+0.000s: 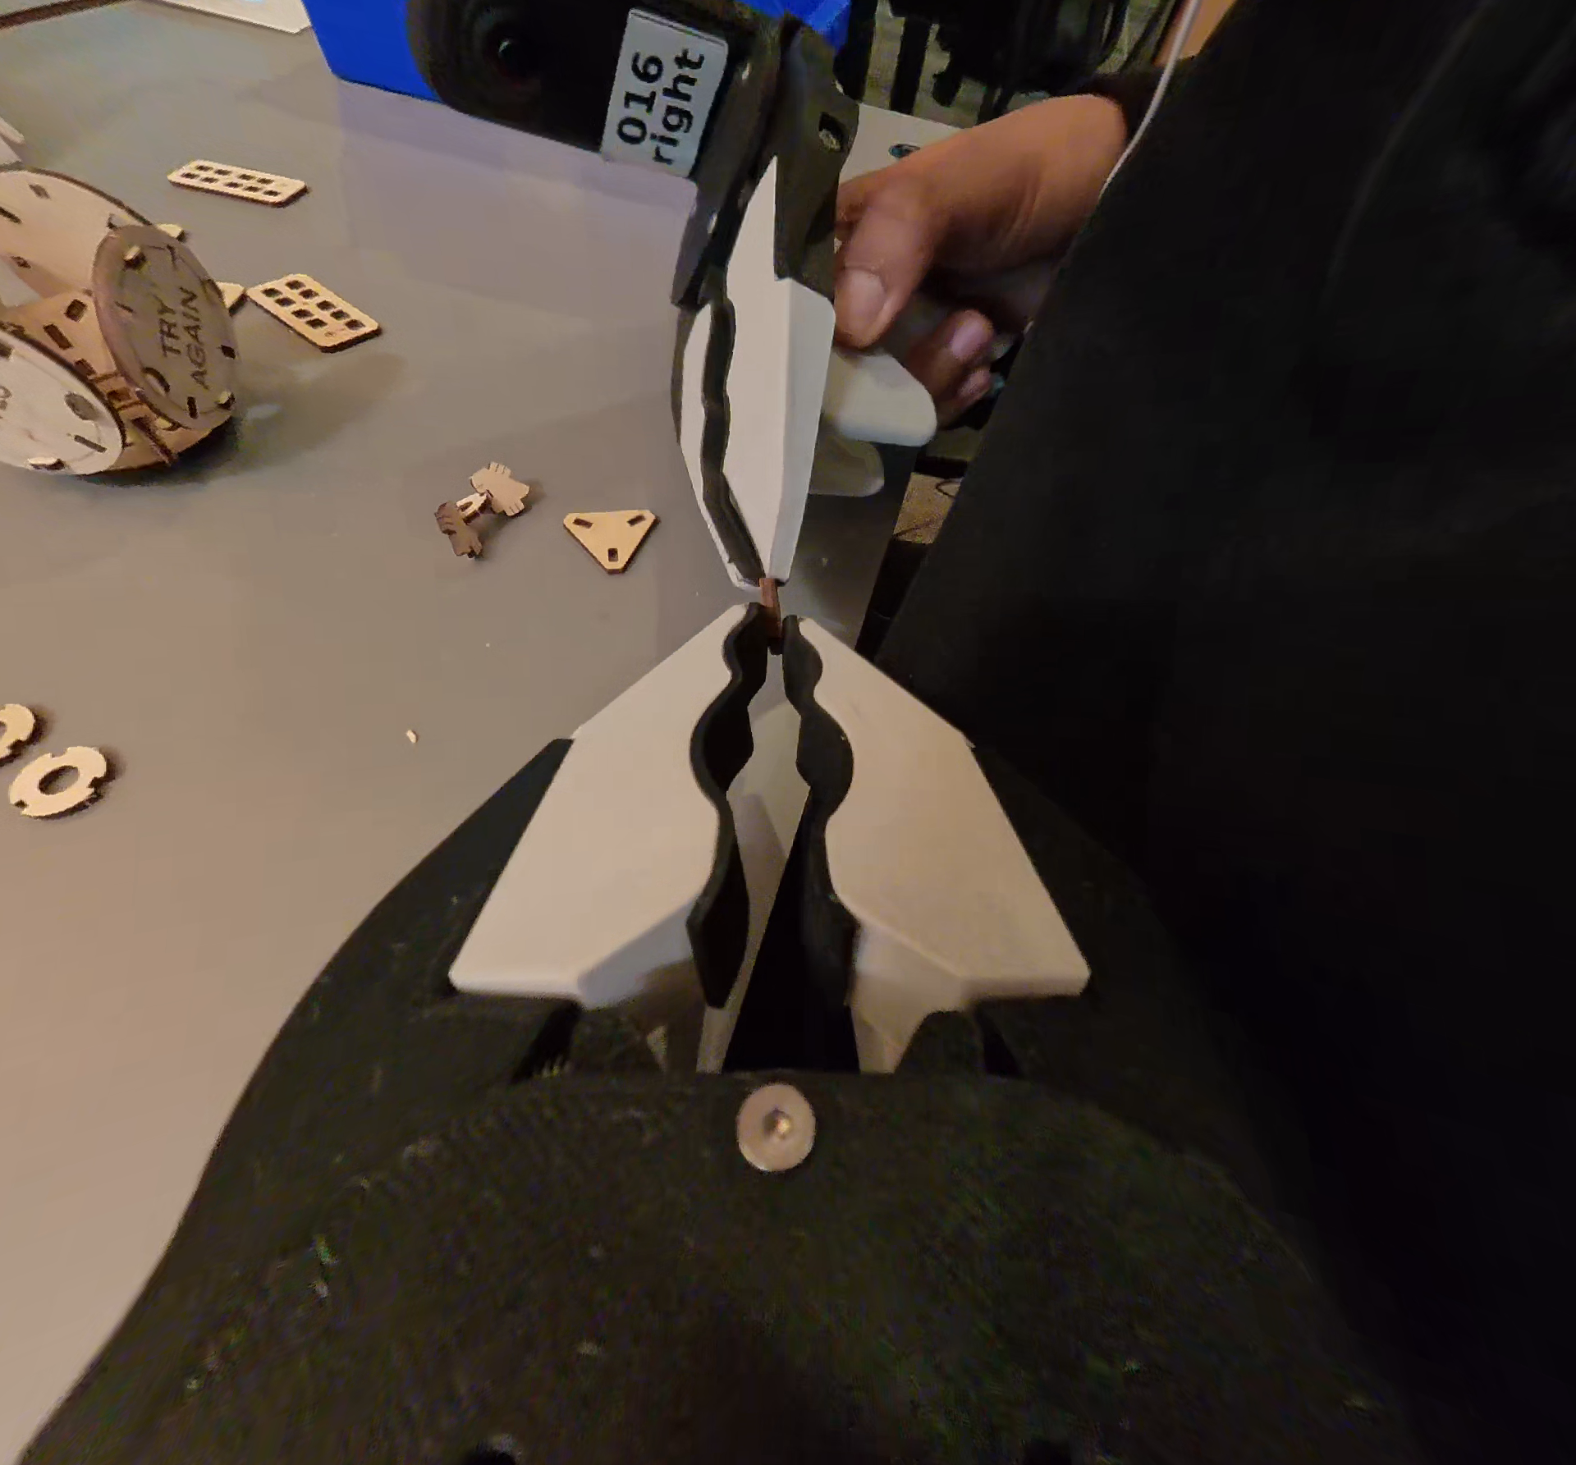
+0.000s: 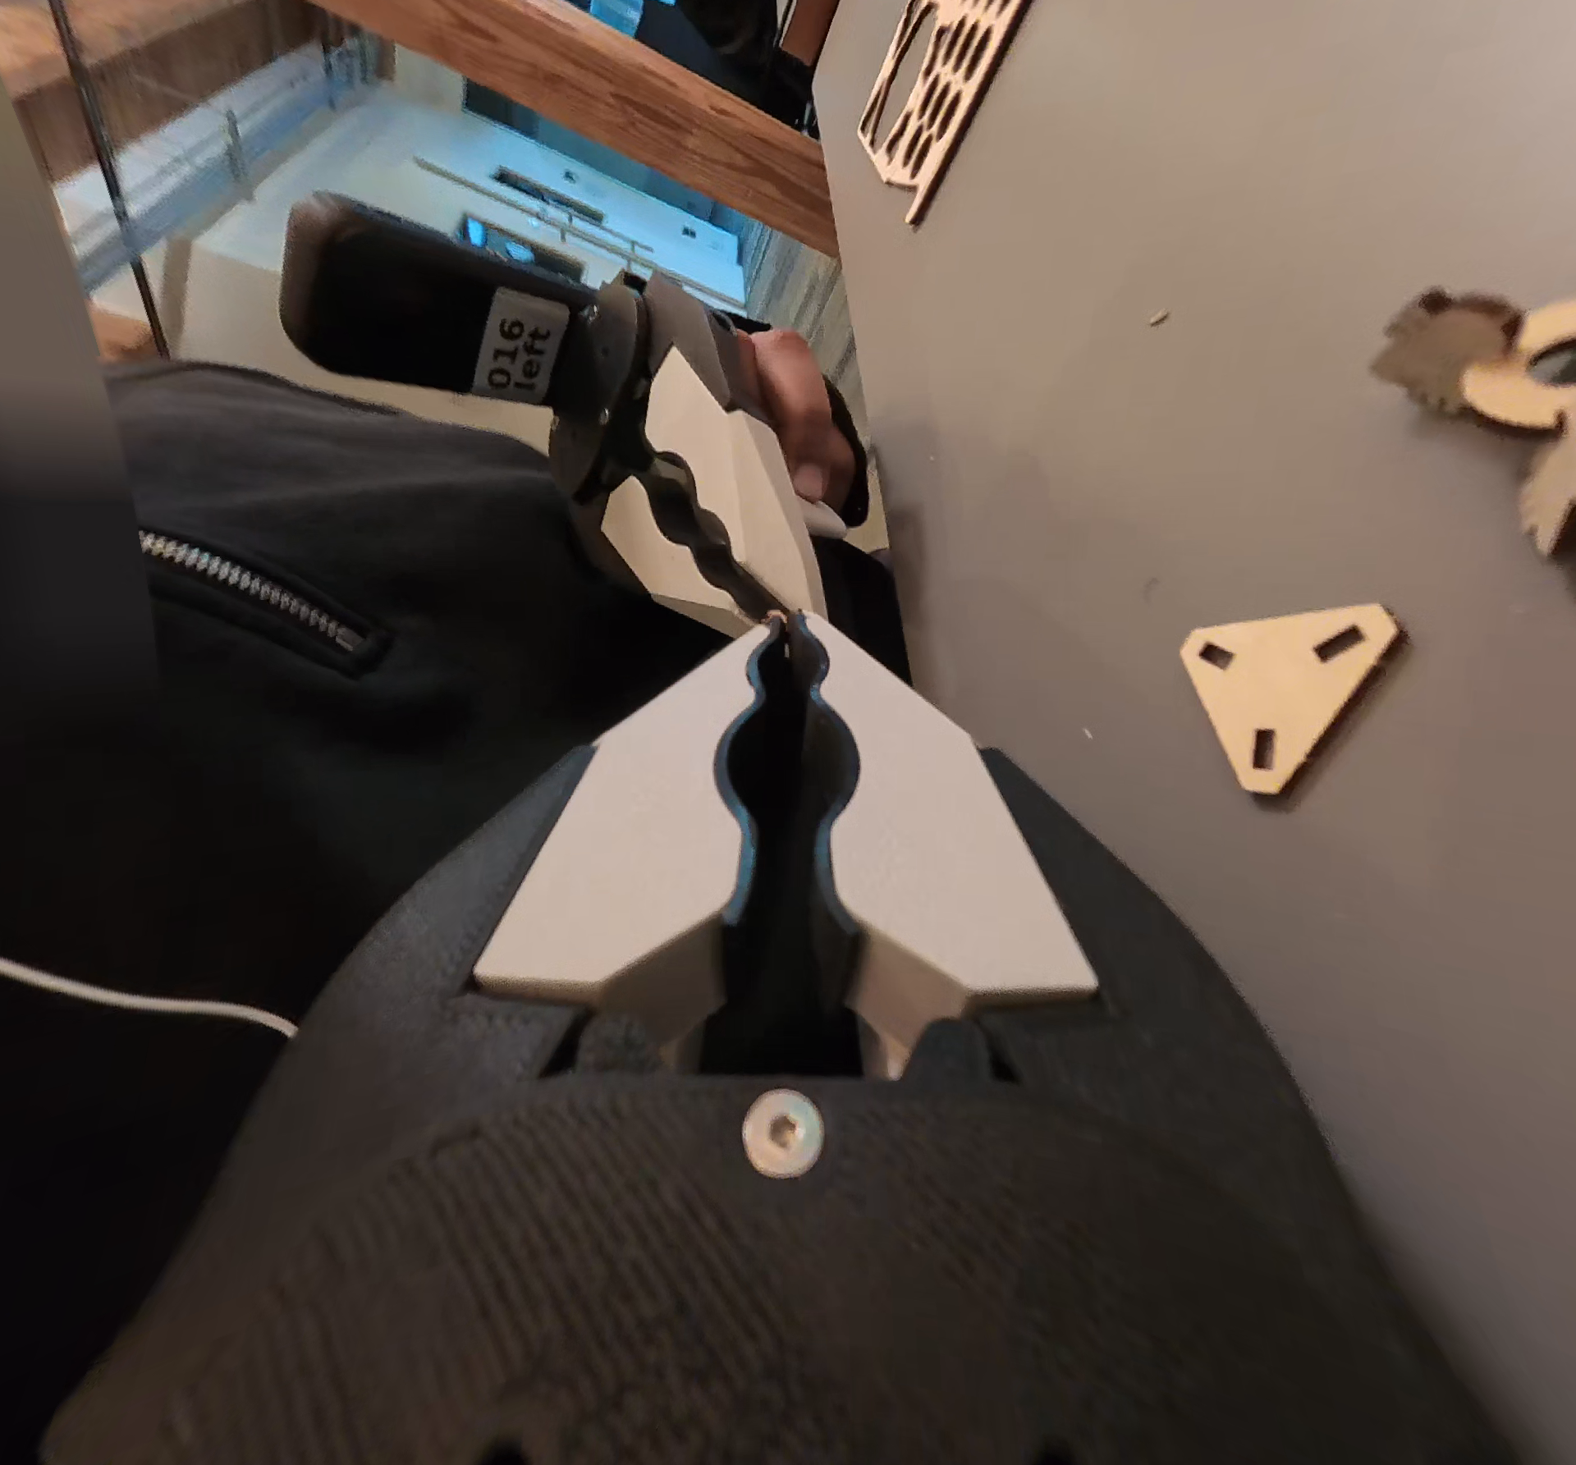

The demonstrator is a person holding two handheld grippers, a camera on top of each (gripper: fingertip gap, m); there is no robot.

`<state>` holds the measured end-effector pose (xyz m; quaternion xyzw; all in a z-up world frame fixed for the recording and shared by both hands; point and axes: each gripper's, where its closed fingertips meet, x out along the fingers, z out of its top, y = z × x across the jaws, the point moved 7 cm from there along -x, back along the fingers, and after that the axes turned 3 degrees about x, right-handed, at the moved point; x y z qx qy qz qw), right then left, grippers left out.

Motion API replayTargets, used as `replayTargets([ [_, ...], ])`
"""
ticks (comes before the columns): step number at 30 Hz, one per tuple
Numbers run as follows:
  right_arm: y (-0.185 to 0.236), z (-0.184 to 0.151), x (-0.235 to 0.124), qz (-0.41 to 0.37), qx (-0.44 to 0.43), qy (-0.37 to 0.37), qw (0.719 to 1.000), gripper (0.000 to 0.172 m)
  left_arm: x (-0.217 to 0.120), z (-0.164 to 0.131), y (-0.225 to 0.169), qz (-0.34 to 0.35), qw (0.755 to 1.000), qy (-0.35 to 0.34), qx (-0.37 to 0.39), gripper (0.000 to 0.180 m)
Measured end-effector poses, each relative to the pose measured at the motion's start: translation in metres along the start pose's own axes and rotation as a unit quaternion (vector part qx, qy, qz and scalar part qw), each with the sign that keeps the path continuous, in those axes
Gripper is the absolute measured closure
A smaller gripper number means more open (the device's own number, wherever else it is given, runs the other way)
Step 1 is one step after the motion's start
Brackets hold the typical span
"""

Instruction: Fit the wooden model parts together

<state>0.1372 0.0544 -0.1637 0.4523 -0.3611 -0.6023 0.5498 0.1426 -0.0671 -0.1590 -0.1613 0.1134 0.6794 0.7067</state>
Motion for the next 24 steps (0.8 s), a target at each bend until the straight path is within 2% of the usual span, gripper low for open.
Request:
replayTargets([
  [5,-0.002,0.002,0.002,-0.025,0.013,-0.033,0.999,0.172,0.0,-0.004,0.008,0.003,0.999,-0.006,-0.039,0.179],
  [10,0.007,0.01,0.001,-0.053,-0.044,-0.088,0.994,0.172,-0.006,0.0,0.019,-0.012,0.99,-0.06,-0.128,0.18],
  [13,0.012,0.014,-0.007,-0.063,-0.073,-0.113,0.989,0.172,-0.007,0.0,0.02,-0.015,0.988,-0.066,-0.139,0.18],
  [17,0.013,0.014,-0.012,-0.076,-0.09,-0.113,0.987,0.172,-0.008,0.0,0.02,-0.024,0.986,-0.072,-0.15,0.18],
  [24,0.01,0.009,-0.006,-0.058,-0.074,-0.119,0.988,0.167,-0.006,0.005,0.016,-0.017,0.989,-0.068,-0.132,0.18],
])
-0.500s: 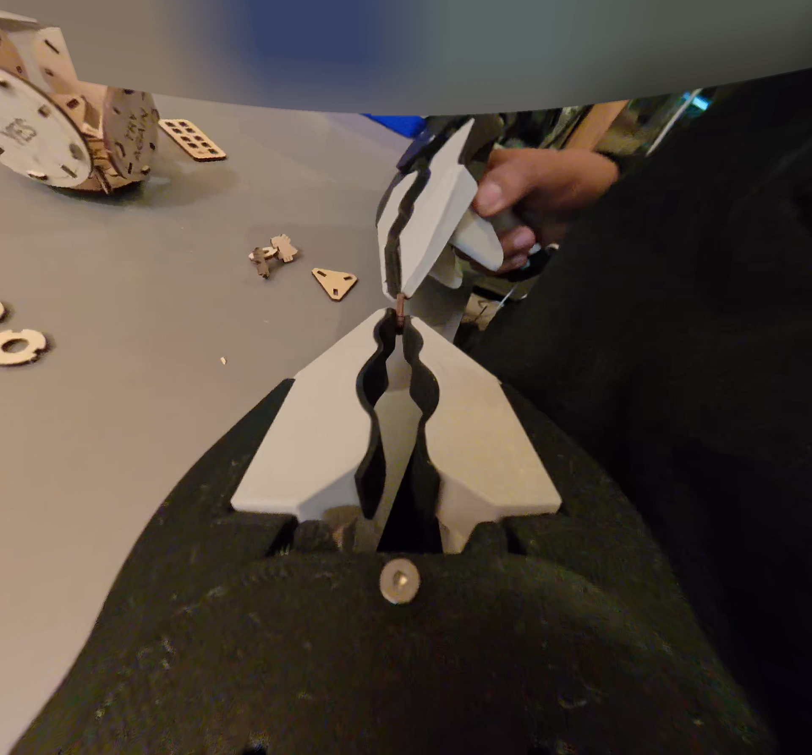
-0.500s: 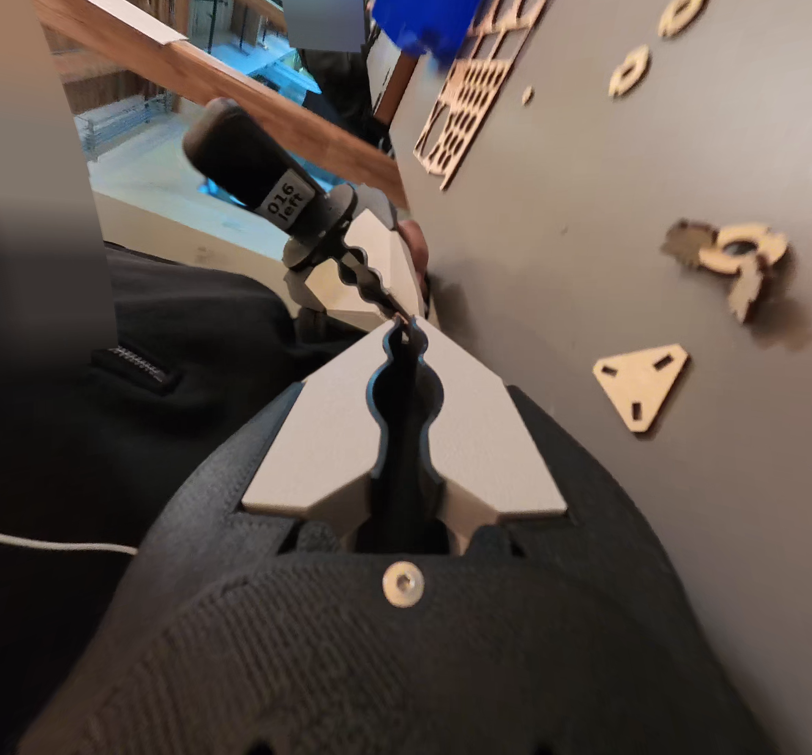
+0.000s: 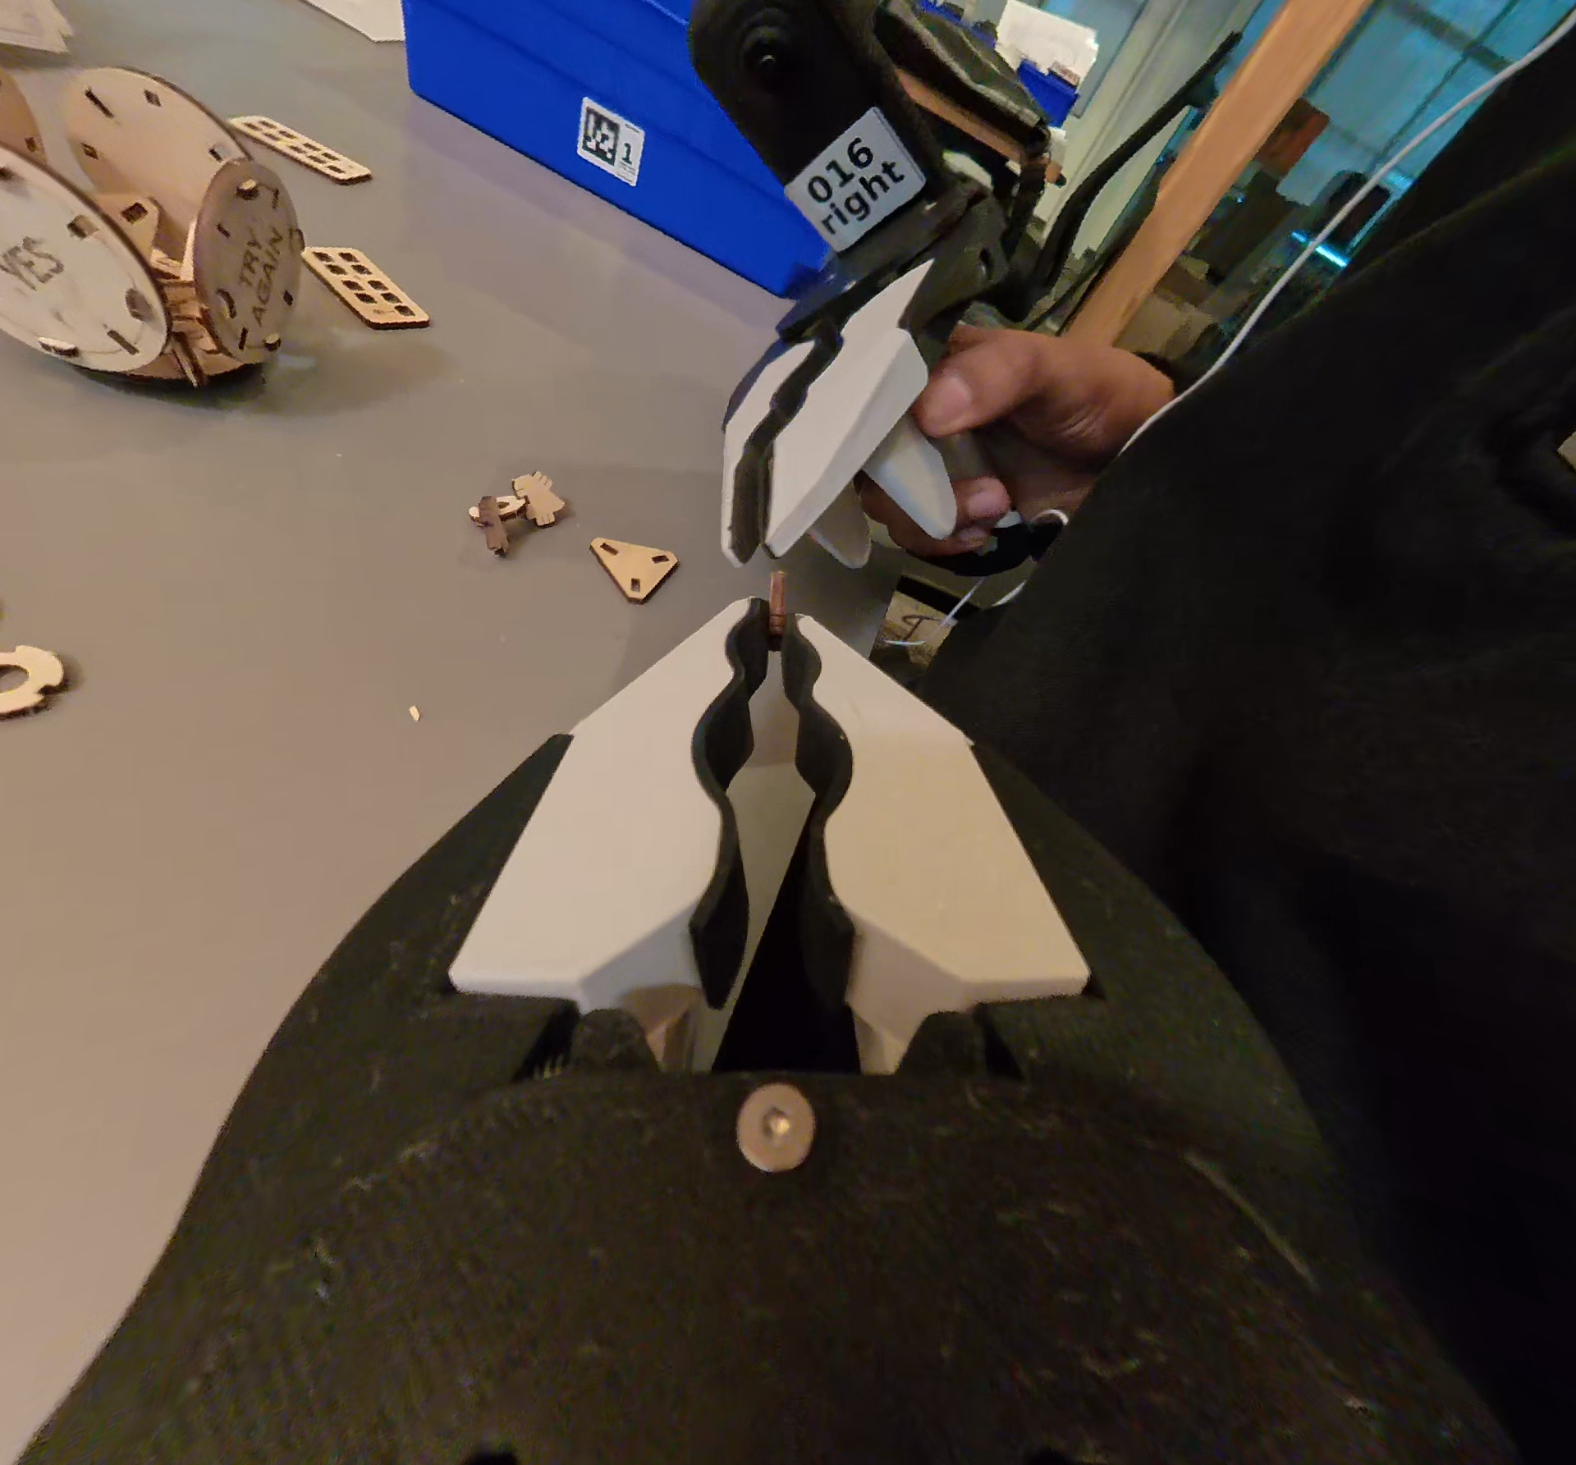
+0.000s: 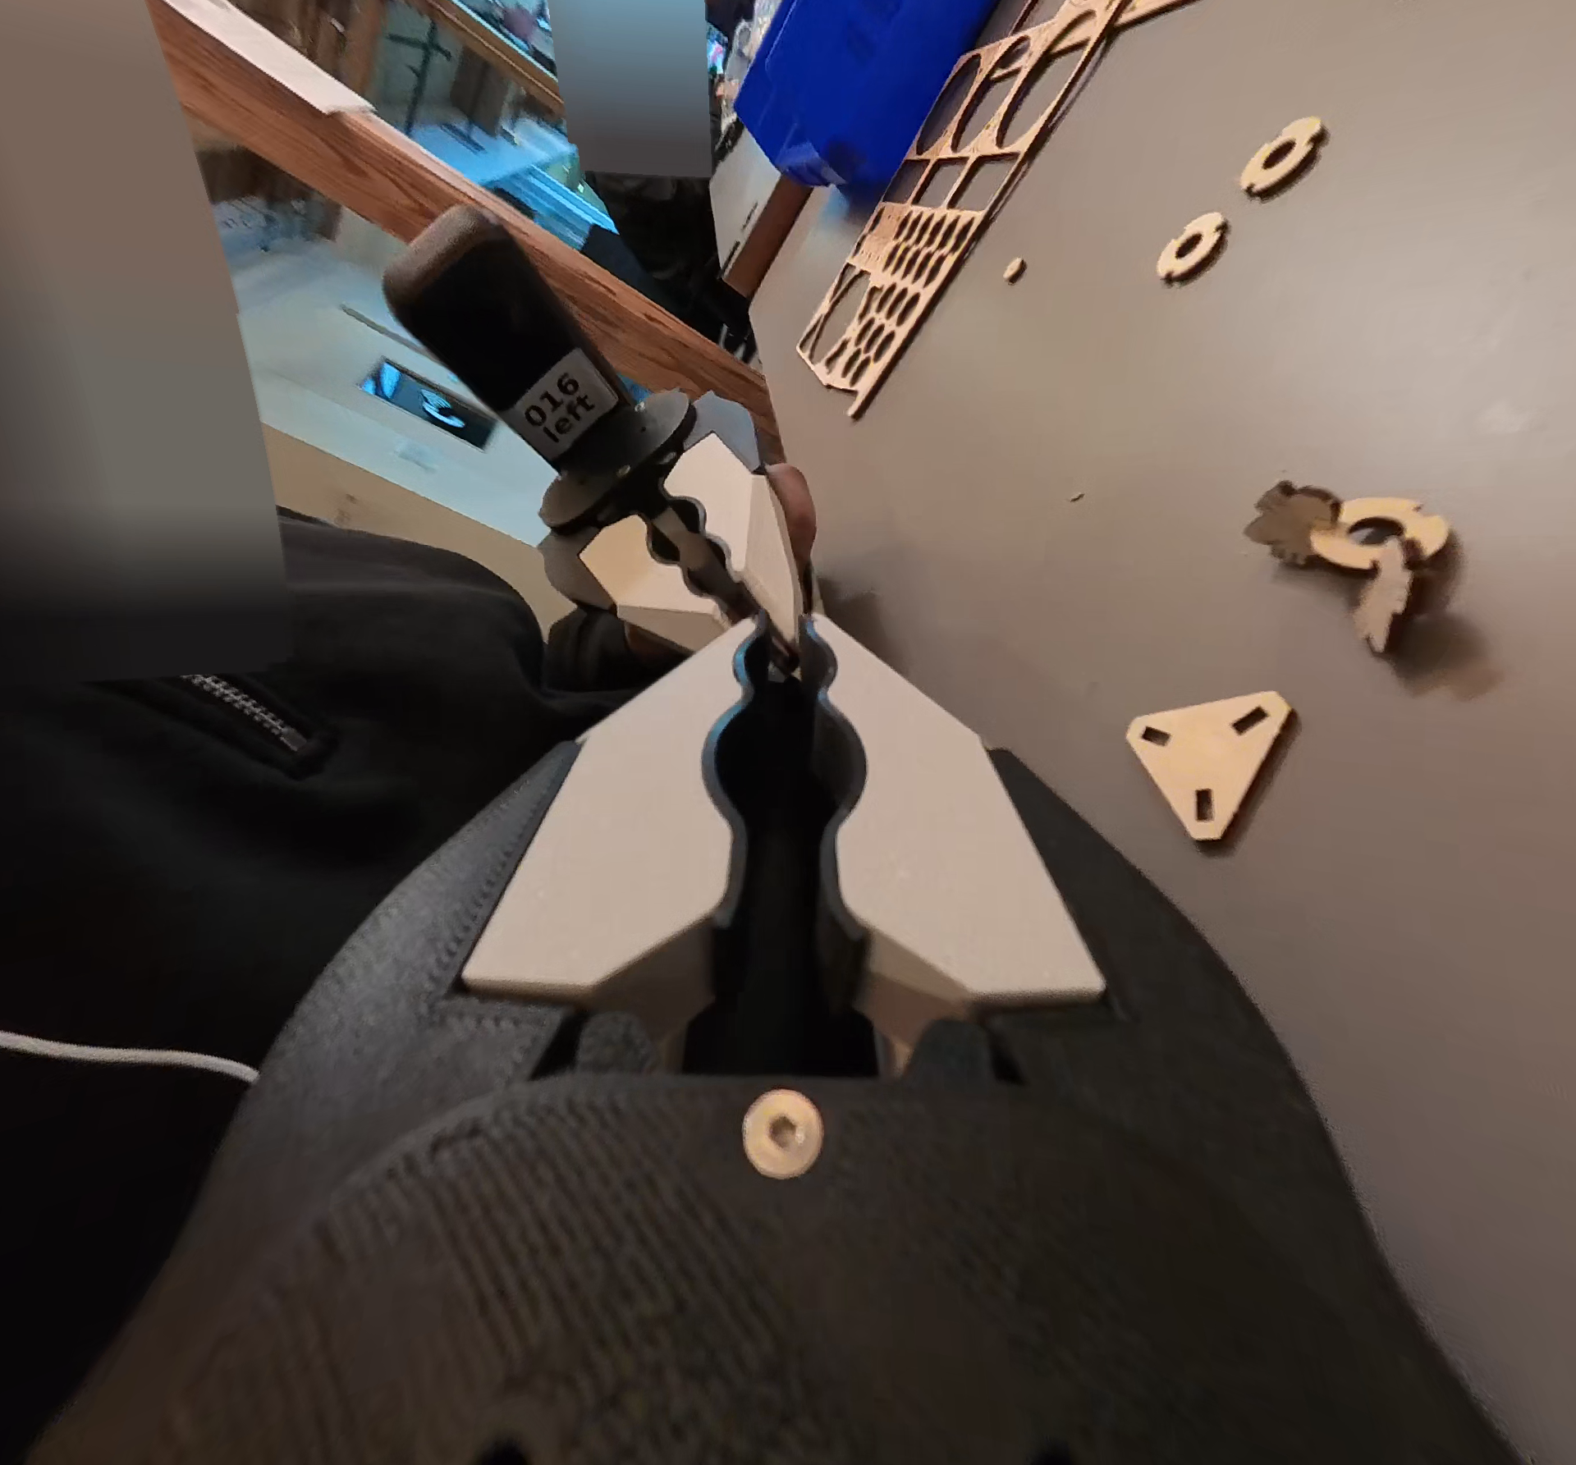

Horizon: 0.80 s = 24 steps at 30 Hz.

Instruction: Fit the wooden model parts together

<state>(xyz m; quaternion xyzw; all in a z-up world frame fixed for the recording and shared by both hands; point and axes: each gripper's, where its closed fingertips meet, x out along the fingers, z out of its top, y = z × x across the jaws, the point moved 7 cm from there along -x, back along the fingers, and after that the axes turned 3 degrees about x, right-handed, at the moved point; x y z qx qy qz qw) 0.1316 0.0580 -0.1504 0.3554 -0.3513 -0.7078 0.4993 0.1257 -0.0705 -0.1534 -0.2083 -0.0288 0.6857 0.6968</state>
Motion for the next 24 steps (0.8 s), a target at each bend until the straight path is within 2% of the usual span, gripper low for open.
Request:
replayTargets([
  [9,-0.0023,-0.0057,0.0,0.01,0.031,-0.002,0.999,0.168,0.0058,0.0032,-0.0085,0.031,0.997,0.021,0.065,0.18],
  [19,-0.0031,-0.0009,-0.0061,-0.003,0.022,-0.019,1.0,0.166,0.0052,0.0039,-0.0059,0.063,0.995,0.03,0.078,0.18],
  [21,-0.0027,0.001,-0.007,-0.007,0.016,-0.02,1.0,0.167,0.0056,0.0035,-0.0059,0.081,0.991,0.039,0.097,0.179],
  [24,-0.0071,-0.0006,-0.006,-0.012,0.026,-0.014,0.999,0.163,0.005,0.0029,-0.0046,0.142,0.973,0.05,0.174,0.18],
])
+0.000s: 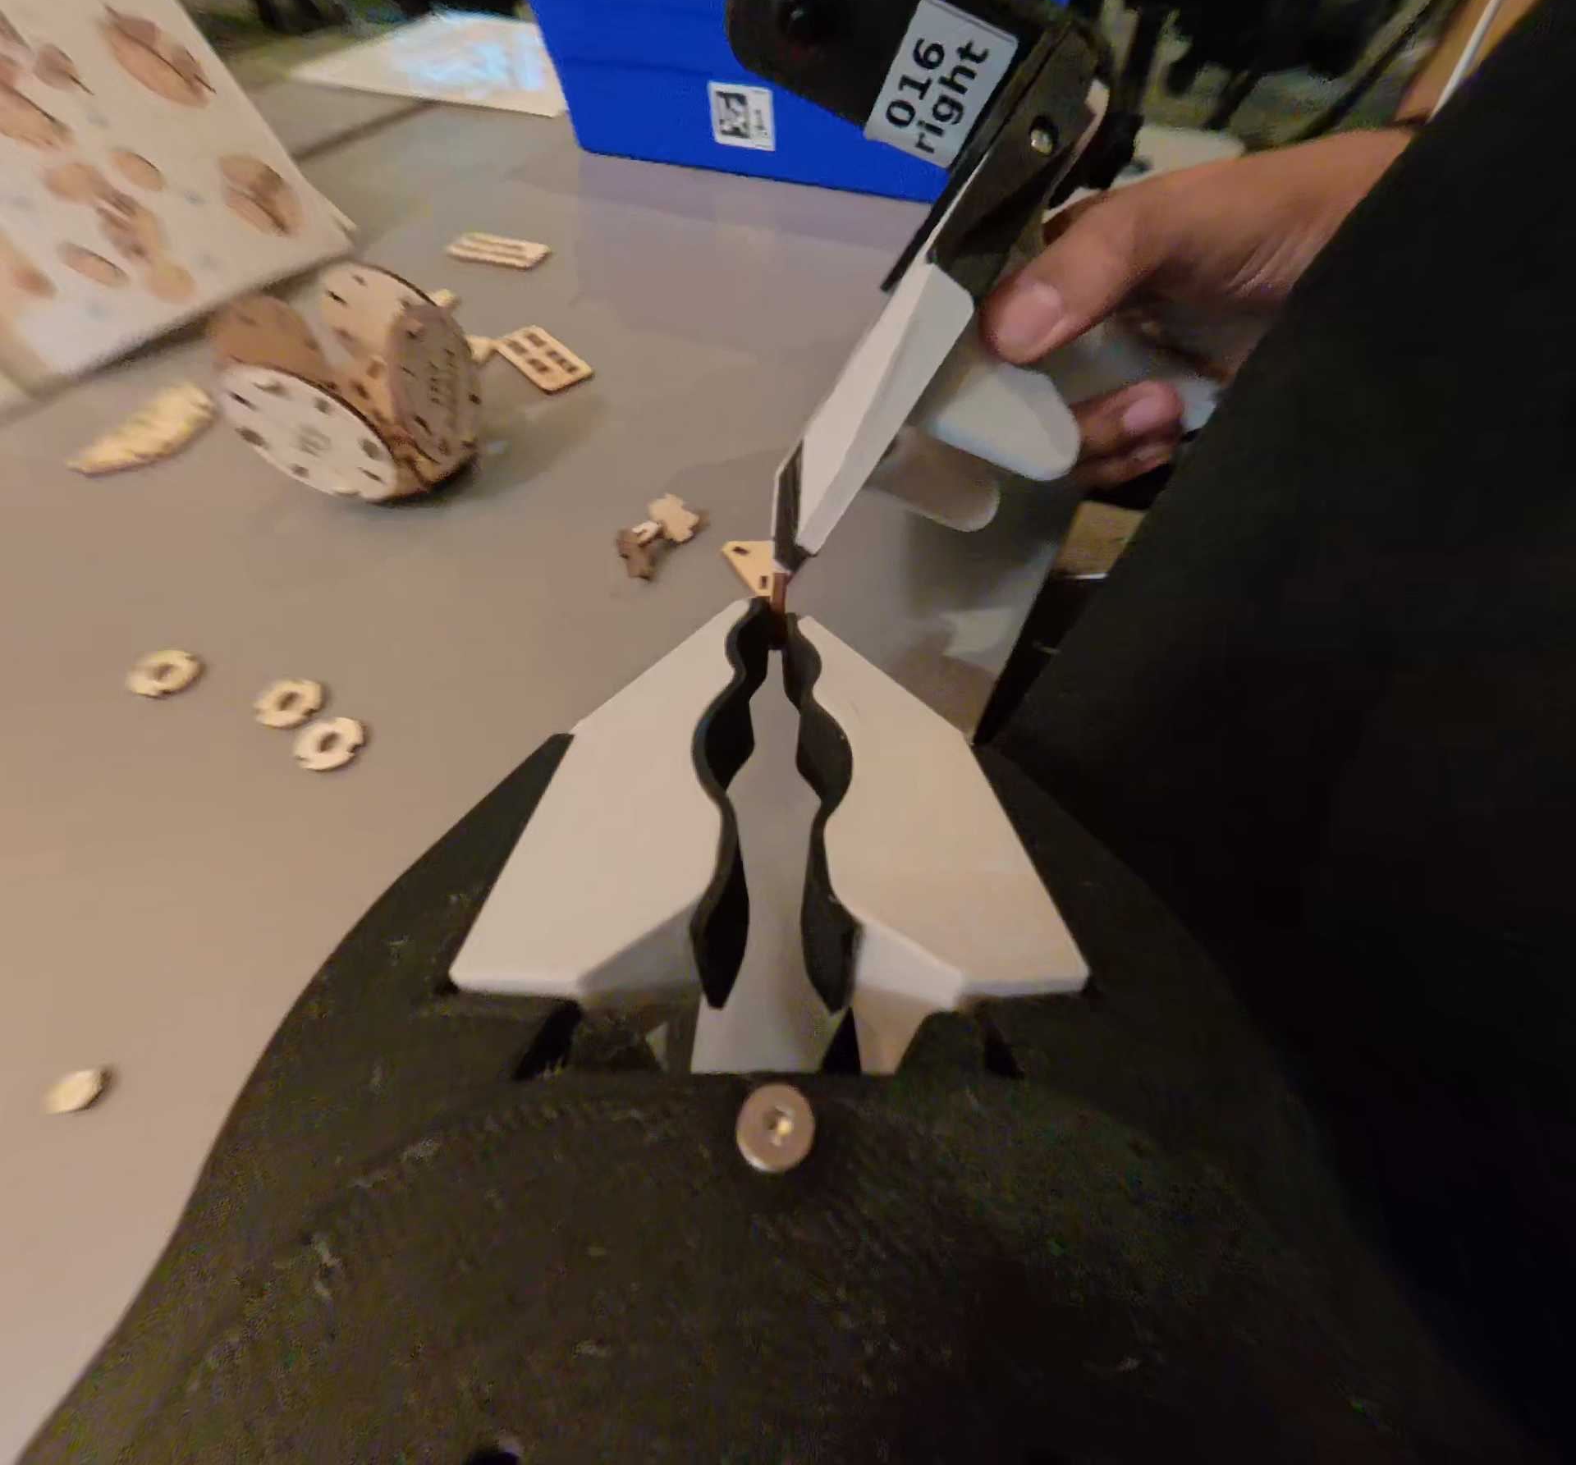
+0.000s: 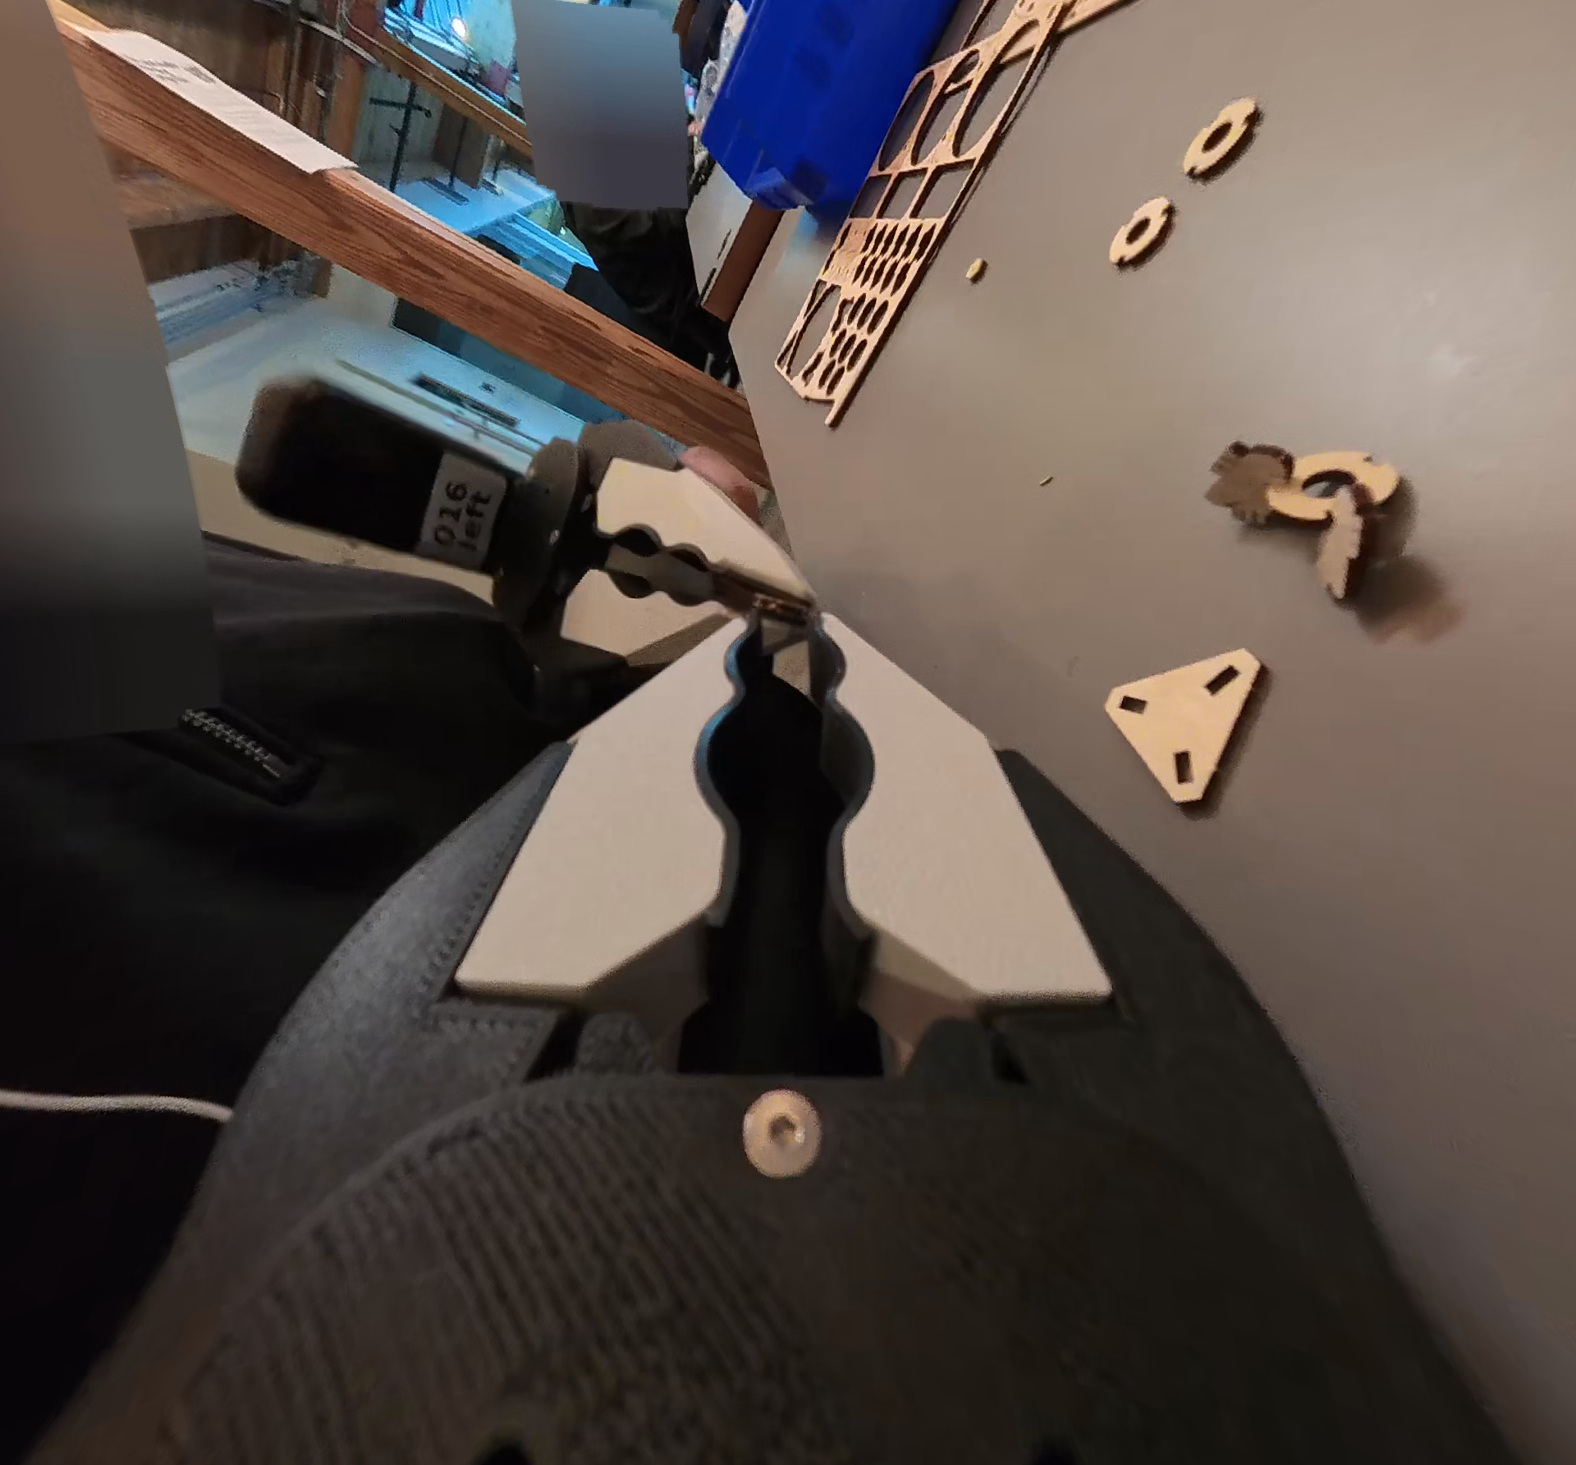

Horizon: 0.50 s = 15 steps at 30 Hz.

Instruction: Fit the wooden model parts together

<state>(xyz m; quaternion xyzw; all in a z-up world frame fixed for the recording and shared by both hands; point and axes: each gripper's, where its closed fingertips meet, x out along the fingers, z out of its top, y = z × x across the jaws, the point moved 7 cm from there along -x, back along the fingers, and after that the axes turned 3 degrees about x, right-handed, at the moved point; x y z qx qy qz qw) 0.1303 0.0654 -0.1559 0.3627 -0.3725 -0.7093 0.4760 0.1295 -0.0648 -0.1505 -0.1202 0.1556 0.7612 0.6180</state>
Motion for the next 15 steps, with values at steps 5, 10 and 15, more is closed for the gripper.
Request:
replayTargets([
  [5,-0.0042,0.0025,-0.0003,0.018,0.028,-0.018,0.999,0.159,0.0023,0.0009,-0.002,0.035,0.997,-0.015,0.069,0.18],
  [10,-0.0063,0.0041,0.0003,0.029,0.038,-0.011,0.999,0.16,0.0009,0.0037,-0.0026,0.018,0.997,-0.032,0.066,0.18],
  [15,-0.0062,0.0048,0.0016,0.042,0.047,-0.01,0.998,0.16,0.0022,0.0035,-0.0033,0.012,0.997,-0.028,0.065,0.18],
])
